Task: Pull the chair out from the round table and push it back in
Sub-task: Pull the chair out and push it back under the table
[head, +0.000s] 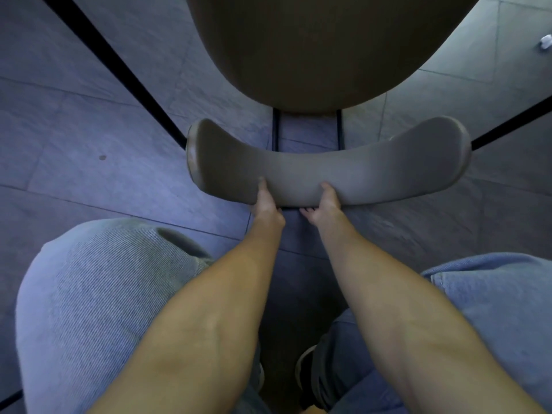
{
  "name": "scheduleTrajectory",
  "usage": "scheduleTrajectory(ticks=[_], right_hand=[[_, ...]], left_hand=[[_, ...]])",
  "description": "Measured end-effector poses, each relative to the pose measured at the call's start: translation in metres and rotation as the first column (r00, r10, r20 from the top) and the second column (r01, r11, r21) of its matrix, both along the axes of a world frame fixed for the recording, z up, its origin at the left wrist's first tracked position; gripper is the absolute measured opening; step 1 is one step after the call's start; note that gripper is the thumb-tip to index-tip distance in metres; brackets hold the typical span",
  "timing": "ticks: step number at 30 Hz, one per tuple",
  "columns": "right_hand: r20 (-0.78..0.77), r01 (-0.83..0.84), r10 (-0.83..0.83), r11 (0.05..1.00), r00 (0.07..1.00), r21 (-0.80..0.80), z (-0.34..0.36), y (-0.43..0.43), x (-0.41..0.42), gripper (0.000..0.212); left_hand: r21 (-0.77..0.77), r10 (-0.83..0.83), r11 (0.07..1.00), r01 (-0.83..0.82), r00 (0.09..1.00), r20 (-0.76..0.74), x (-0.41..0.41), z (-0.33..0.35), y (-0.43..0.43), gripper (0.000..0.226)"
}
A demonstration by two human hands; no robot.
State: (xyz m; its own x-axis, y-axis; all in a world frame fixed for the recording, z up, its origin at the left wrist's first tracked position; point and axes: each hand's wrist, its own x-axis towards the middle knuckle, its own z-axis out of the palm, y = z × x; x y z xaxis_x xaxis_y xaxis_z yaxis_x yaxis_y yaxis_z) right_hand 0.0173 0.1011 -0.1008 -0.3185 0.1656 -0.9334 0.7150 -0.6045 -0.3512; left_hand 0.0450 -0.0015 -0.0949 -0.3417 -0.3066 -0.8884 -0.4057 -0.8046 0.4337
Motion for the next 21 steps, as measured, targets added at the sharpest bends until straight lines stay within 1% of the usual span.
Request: scheduleTrajectory(ticks=[2,4,9,13,16,18,21], right_hand=[[0.004,-0.002,0.002,1.0,1.0,-0.022,0.003,0.001,-0.002,0.058],[0.003,0.007,-0.007,1.0,1.0,-0.029,0.005,0.001,-0.003,0.056],[-0.006,-0.012,0.012,1.0,1.0,0.011,0.0,0.001,0.004,0.067],[-0.042,0.01,-0.008,0.999,0.999,0.038,-0.001,0.003,0.004,0.072],[-0.082,0.039,-0.036,0.999,0.996,0.034,0.004,0.004,0.005,0.074],[-0.09,0.047,-0.044,0.998,0.995,0.03,0.009,0.004,0.006,0.078],[-0.095,0.051,-0.046,0.997,0.994,0.051,0.024,0.009,0.006,0.075]], left_hand=[[-0.013,-0.043,0.999,0.043,0.999,0.022,-0.002,-0.013,-0.004,0.1],[-0.015,-0.068,0.998,0.068,0.997,0.026,-0.002,-0.016,-0.005,0.102],[-0.029,-0.057,0.998,0.058,0.998,0.028,0.002,-0.007,-0.004,0.101],[-0.027,-0.019,0.999,0.019,1.0,0.001,0.002,0.009,-0.003,0.092],[-0.071,0.007,0.997,-0.007,1.0,-0.009,0.003,0.021,0.002,0.083],[-0.089,0.028,0.996,-0.029,1.0,-0.012,0.001,0.028,0.002,0.082],[-0.115,-0.002,0.993,0.0,1.0,-0.02,0.002,0.046,0.001,0.075]])
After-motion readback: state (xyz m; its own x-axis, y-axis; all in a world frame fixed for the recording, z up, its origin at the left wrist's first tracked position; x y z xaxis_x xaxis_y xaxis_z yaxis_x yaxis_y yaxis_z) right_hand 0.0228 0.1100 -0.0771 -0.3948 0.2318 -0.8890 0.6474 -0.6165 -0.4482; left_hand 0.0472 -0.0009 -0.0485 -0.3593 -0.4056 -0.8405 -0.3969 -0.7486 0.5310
